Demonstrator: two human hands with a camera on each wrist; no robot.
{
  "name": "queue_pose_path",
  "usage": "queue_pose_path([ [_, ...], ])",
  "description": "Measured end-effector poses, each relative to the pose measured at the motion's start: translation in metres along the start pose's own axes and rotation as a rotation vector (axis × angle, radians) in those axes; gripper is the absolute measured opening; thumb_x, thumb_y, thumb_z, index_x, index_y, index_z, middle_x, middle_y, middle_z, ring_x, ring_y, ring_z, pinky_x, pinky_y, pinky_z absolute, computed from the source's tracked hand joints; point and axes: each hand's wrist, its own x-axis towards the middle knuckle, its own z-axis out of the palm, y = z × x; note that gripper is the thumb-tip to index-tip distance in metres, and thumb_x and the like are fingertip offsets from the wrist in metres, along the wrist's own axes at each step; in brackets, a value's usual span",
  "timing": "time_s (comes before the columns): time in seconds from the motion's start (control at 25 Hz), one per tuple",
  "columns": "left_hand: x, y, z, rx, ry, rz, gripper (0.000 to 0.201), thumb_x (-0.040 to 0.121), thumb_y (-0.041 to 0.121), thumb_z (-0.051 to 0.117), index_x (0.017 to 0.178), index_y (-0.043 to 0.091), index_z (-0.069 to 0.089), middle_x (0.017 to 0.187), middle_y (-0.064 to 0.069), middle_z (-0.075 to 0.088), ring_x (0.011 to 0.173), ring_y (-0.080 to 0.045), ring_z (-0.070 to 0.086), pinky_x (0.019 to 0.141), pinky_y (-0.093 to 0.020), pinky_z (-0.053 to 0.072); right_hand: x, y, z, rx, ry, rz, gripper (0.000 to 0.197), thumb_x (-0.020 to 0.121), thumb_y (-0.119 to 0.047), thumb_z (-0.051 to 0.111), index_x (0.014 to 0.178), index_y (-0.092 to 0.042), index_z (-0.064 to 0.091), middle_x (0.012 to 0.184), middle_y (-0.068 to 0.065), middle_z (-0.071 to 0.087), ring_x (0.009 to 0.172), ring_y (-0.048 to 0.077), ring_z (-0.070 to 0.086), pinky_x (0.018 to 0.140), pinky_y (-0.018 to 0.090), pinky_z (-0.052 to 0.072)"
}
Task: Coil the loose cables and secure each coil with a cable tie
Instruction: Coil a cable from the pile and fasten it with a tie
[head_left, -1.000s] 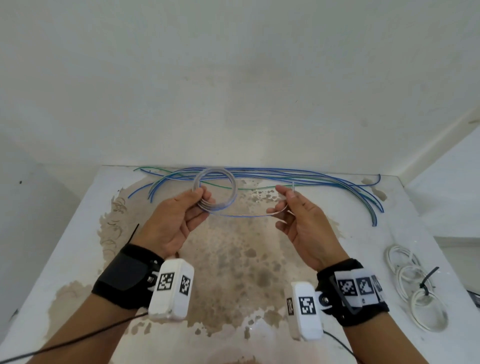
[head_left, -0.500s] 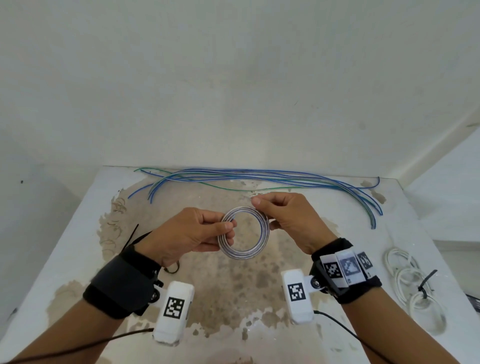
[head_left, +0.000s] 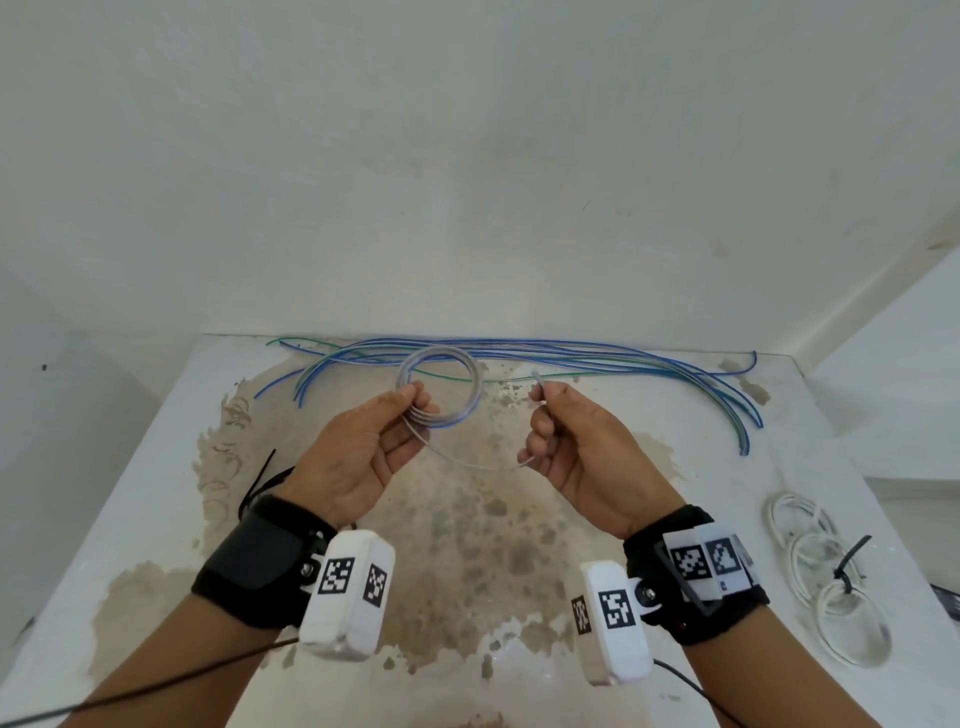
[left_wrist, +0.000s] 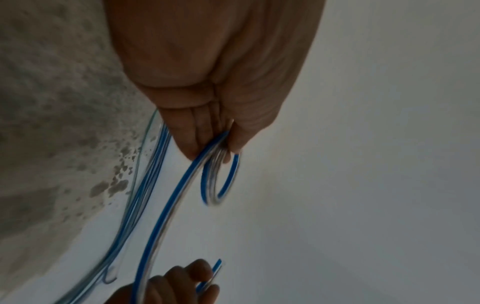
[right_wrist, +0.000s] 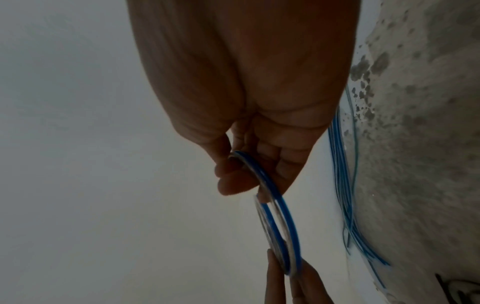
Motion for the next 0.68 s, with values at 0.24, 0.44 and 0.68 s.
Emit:
queue_pose_path([
  [0.24, 0.011, 0.009, 0.005, -0.034, 0.107, 0.07, 0.019, 0.101, 0.019, 0.055, 0.086, 0.016, 0.066, 0.072, 0.006, 0.075, 0.066, -0.001, 0.071, 0.067, -0.016, 0.057, -0.014, 0.012, 0.005, 0.005, -0.05, -0.072, 0.011, 0.097, -0.021, 0.052, 0.099, -0.01, 0.051, 0.06, -0.001, 0.039, 0.047, 0.011, 0.042, 0.069, 0.029, 0.058],
  [0.44, 0.016, 0.02, 0.0, -0.042, 0.138, 0.103, 0.02, 0.101, 0.021, 0.055, 0.085, 0.015, 0.066, 0.073, 0.007, 0.074, 0.066, -0.001, 0.07, 0.068, -0.017, 0.057, -0.027, 0.012, -0.001, 0.036, -0.033, -0.075, 0.013, 0.093, -0.022, 0.055, 0.098, -0.011, 0.051, 0.06, -0.001, 0.039, 0.047, 0.012, 0.042, 0.072, 0.03, 0.059],
  [0.68, -0.004, 0.007, -0.001, 0.179, -0.059, 0.051, 0.014, 0.098, 0.02, 0.056, 0.101, 0.015, 0.069, 0.086, 0.005, 0.075, 0.078, -0.004, 0.073, 0.069, -0.019, 0.059, -0.011, -0.007, -0.025, -0.018, 0.172, -0.175, 0.015, 0.105, -0.019, 0.048, 0.102, -0.011, 0.061, 0.067, -0.002, 0.047, 0.05, 0.008, 0.043, 0.058, 0.024, 0.052],
])
